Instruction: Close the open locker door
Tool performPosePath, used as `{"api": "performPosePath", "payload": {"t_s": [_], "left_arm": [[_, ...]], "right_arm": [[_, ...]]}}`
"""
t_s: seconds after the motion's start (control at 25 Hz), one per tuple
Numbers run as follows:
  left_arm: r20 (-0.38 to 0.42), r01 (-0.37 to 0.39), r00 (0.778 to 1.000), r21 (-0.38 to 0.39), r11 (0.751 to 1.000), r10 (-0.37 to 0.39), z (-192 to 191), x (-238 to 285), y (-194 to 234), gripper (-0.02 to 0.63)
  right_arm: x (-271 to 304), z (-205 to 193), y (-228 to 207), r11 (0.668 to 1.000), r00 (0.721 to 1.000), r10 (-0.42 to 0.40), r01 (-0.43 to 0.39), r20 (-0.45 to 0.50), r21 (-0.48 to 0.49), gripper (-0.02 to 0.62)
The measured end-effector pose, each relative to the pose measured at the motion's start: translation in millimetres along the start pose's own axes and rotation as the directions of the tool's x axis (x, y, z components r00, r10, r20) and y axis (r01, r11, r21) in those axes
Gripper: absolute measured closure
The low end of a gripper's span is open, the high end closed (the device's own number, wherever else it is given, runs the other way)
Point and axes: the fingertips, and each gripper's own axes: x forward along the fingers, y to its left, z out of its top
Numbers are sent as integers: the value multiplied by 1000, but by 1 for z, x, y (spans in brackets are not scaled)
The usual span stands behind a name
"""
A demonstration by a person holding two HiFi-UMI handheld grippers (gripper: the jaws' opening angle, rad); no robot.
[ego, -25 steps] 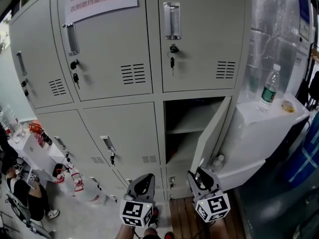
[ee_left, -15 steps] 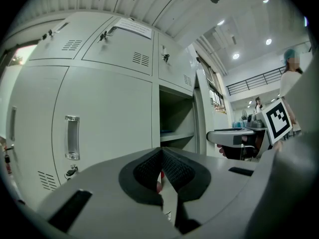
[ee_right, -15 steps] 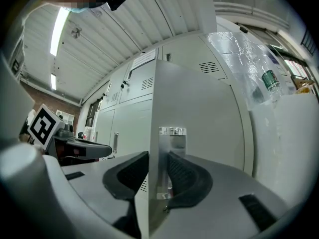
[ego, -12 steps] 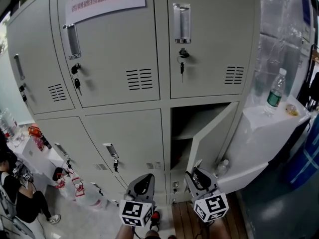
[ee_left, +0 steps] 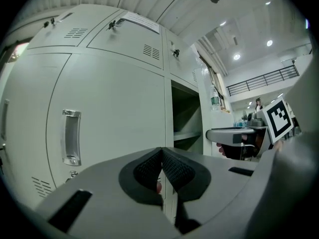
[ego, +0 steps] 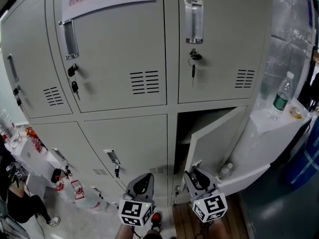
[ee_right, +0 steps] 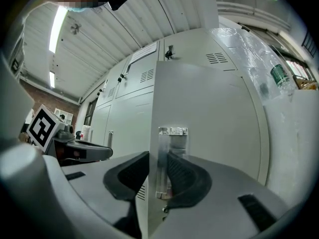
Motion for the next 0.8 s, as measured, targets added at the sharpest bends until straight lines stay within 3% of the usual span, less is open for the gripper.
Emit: {"api": "performPosePath", "payload": {"t_s": [0.8], "left_arm": [[-7, -14, 1000, -20, 1000, 13, -7, 19, 42, 584]], "right_arm": [[53, -2, -5, 999, 1000, -20, 20, -5, -29, 480]]}}
